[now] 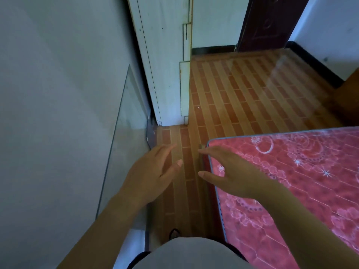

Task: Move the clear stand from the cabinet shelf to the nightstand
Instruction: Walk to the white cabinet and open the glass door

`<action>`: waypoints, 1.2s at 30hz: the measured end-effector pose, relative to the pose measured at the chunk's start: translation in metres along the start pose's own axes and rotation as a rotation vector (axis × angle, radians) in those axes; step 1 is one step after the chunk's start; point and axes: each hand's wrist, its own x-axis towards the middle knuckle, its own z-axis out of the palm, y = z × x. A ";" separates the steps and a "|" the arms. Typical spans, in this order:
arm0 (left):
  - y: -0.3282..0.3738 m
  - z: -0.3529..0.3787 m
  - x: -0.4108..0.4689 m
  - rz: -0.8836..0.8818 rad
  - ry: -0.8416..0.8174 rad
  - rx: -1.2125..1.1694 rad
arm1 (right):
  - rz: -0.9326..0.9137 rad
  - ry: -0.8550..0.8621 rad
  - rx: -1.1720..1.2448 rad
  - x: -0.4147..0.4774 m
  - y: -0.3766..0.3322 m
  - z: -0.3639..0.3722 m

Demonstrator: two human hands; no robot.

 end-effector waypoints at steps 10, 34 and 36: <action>-0.054 -0.028 0.172 0.029 -0.116 0.019 | 0.110 -0.014 0.065 0.161 0.058 -0.032; -0.100 -0.064 0.592 0.132 -0.232 -0.029 | 0.248 0.089 0.118 0.487 0.229 -0.167; -0.101 -0.066 0.624 0.187 -0.270 -0.019 | 0.285 0.139 0.123 0.505 0.236 -0.175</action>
